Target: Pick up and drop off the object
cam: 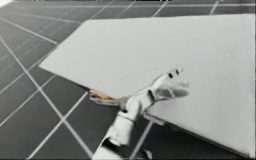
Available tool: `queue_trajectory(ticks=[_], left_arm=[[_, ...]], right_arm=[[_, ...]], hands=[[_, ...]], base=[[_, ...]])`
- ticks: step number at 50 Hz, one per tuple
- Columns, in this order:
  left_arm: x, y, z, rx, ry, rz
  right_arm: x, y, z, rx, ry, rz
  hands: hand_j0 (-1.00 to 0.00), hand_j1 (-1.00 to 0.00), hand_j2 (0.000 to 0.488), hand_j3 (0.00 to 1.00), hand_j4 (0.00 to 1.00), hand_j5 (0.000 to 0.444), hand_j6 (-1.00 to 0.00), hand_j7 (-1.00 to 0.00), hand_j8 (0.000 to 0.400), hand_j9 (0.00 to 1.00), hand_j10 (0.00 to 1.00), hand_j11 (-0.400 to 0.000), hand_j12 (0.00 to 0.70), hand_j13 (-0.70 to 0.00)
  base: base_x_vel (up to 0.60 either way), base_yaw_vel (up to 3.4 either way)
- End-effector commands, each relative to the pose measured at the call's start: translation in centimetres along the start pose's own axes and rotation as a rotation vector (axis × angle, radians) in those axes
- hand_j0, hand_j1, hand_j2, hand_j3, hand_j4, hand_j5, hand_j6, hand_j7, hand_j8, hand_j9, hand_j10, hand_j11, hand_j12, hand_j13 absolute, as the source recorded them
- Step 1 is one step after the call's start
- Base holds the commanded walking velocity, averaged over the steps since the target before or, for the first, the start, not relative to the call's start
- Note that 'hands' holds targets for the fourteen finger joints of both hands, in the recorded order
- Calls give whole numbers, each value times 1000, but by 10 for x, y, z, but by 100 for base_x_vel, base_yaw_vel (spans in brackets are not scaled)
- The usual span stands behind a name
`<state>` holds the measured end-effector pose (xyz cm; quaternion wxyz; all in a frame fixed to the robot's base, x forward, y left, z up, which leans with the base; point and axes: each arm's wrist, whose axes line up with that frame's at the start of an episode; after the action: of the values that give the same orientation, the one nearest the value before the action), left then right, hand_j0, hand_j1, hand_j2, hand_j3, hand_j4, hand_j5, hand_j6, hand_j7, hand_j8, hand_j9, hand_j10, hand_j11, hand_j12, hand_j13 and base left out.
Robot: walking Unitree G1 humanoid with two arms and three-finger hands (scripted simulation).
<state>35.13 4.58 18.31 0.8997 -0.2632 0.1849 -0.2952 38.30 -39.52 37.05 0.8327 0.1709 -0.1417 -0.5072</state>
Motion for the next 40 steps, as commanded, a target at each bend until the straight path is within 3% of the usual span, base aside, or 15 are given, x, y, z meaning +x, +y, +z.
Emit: queue_trajectory(ticks=[1, 8, 12, 13, 14, 15, 16, 17, 18, 19, 23, 27, 31, 36, 40], left_arm=[[25, -30, -27, 92, 87, -22], [14, -29, -26, 70, 64, -10], [-5, -15, -19, 18, 20, 68], [-13, -7, -12, 6, 22, 92], [-17, -6, -13, -3, -2, 97], [-21, -6, -13, -20, -18, 124], [-21, -2, -4, -30, -22, 135], [-22, 2, -11, -26, -36, 145], [-23, -4, -3, -37, -34, 138], [-16, -5, -10, -39, -29, 151], [-3, -8, -7, -26, 3, 105], [9, -31, -13, -18, -9, 49], [16, -44, -3, 19, -104, 25], [-17, -46, 28, 111, -406, 110], [-53, -35, 39, 37, -523, 122]], right_arm=[[106, -127, 3, 61, 46, -262], [99, -111, 11, 51, 42, -230], [92, -84, -47, 2, 147, -217], [88, -78, -54, -25, 164, -219], [92, -65, -60, -51, 189, -202], [88, -60, -62, -69, 218, -181], [91, -46, -66, -84, 210, -174], [91, -43, -76, -99, 230, -177], [93, -38, -87, -124, 240, -168], [97, -33, -82, -131, 252, -163], [116, -54, -79, -142, 241, -201], [87, -78, -73, -231, 228, -121], [6, -75, -65, -305, 144, 68], [-123, -64, -18, -401, -196, 440], [-217, 1, -27, -396, -339, 770]], hands=[[0, 0, 0, 1000, 1000, 0, 0, 0, 0, 1000, 1000, -400, 0, -700], [0, 0, 0, 1000, 1000, 0, 0, 0, 0, 1000, 1000, -400, 0, -700], [0, 0, 0, 1000, 1000, 0, 0, 0, 0, 1000, 1000, -400, 0, -700], [0, 0, 0, 932, 1000, 34, 0, 0, 0, 1000, 1000, -400, 0, -700], [0, 0, 0, 211, 978, 383, 0, 0, 0, 1000, 1000, -400, 0, -700], [0, 0, 0, 0, 190, 95, 0, 0, 0, 1000, 1000, -400, 0, -700], [0, 0, 0, 0, 0, 0, 0, 0, 0, 932, 1000, -400, 0, -700], [0, 0, 0, 0, 0, 0, 0, 0, 0, 211, 978, -391, 0, -684], [0, 0, 0, 0, 0, 0, 0, 0, 0, 0, 190, -76, 0, -133], [0, 0, 0, 0, 0, 0, 0, 0, 0, 0, 0, 0, 0, 0], [0, 0, 0, 0, 0, 0, 0, 0, 0, 0, 0, 0, 0, 0], [0, 0, 0, 0, 0, 0, 0, 0, 0, 0, 0, 0, 0, 0], [0, 0, 0, 0, 0, 0, 0, 0, 0, 0, 0, 0, 0, 0], [0, 0, 0, 0, 0, 0, 0, 0, 0, 0, 0, 0, 0, 0], [0, 0, 0, 0, 0, 0, 0, 0, 0, 0, 0, 0, 0, 0]], base=[[0, -42], [0, -43], [0, -26], [0, -14], [0, -11], [0, -7], [0, -4], [0, -1], [0, 1], [0, 2], [0, 2], [0, -4], [0, -10], [0, -10], [0, -3]])
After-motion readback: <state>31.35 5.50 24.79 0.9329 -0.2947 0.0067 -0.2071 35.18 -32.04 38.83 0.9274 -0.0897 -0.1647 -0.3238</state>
